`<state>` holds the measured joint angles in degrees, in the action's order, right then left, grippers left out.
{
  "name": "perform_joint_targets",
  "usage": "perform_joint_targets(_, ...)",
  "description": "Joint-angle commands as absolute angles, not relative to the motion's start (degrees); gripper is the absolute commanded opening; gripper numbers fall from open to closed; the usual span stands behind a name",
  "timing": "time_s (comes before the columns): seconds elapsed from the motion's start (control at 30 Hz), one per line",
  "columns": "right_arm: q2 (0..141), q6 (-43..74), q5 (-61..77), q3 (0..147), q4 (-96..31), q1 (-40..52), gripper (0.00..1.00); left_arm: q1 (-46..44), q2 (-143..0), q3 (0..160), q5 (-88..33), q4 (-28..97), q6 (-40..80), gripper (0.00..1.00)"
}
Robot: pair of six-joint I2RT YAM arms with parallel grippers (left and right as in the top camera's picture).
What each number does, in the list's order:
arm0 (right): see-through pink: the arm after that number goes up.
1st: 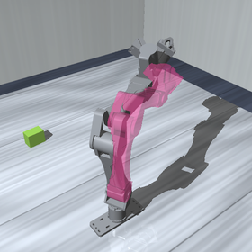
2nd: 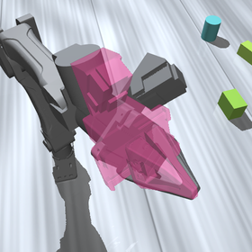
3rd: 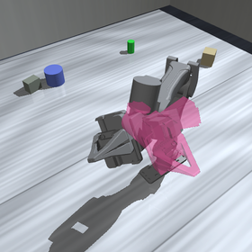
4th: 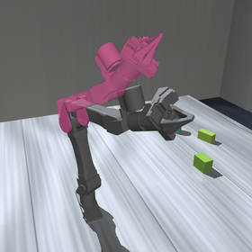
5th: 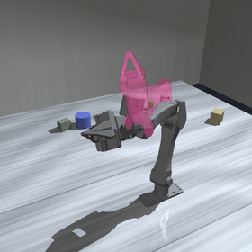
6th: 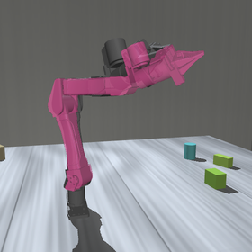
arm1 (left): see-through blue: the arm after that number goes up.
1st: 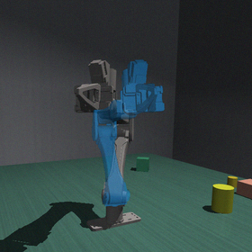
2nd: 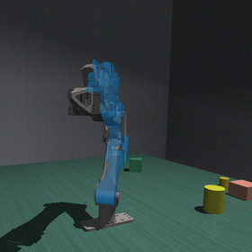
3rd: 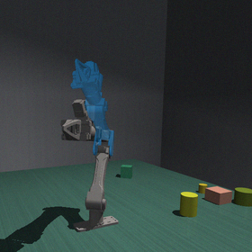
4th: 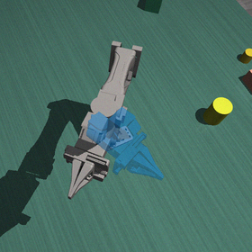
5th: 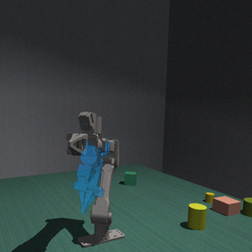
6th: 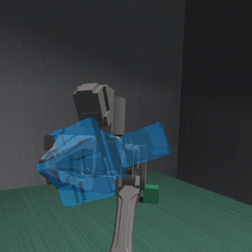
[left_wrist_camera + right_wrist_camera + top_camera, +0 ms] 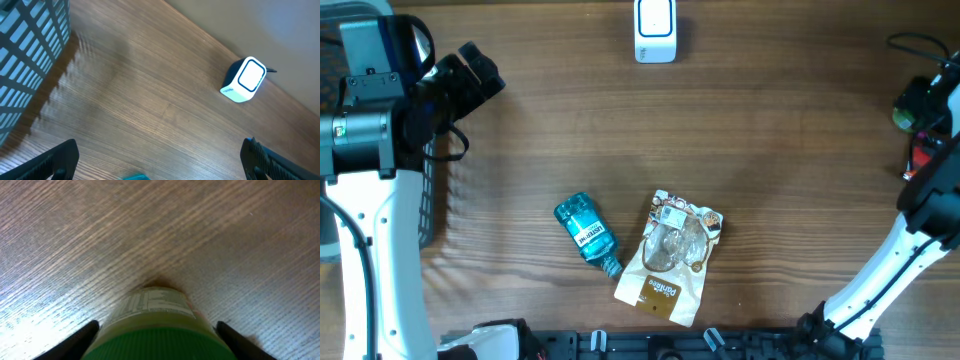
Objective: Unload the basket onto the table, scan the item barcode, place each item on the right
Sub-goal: 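Carry the green jar to the right table edge and release it, then reach the right gripper to the mushroom bag's right edge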
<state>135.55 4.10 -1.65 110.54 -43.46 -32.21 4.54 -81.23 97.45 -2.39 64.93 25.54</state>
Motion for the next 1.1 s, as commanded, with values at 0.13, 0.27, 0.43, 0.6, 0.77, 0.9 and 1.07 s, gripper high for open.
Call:
perform_joint_targets(0.13,125.6,6.1,3.3,112.0,-46.7,-34.5,1.0,4.8,-81.4,97.7,-1.8,64.8,24.8,1.0)
perform_joint_targets(0.27,110.8,11.1,6.8,112.2,-46.9,-32.7,1.0,4.8,-81.4,97.7,-1.8,64.8,24.8,1.0)
perform_joint_targets(0.43,91.1,19.1,25.1,112.1,-51.2,-23.2,1.0,4.8,-81.4,97.7,-1.8,64.8,24.8,1.0)
perform_joint_targets(0.6,91.7,27.7,16.5,108.5,-66.9,-1.2,1.0,4.8,-81.4,97.7,-1.8,64.8,24.8,1.0)
perform_joint_targets(0.77,92.8,29.7,13.6,92.3,-67.0,14.3,1.0,4.8,-81.4,97.7,-1.8,64.8,24.8,1.0)
perform_joint_targets(0.9,89.8,28.2,18.8,73.8,-60.0,17.6,1.0,4.8,-81.4,97.7,-1.8,64.8,24.8,1.0)
perform_joint_targets(1.07,83.7,24.9,22.6,57.3,-52.9,18.0,1.0,4.8,-81.4,97.7,-1.8,64.8,24.8,1.0)
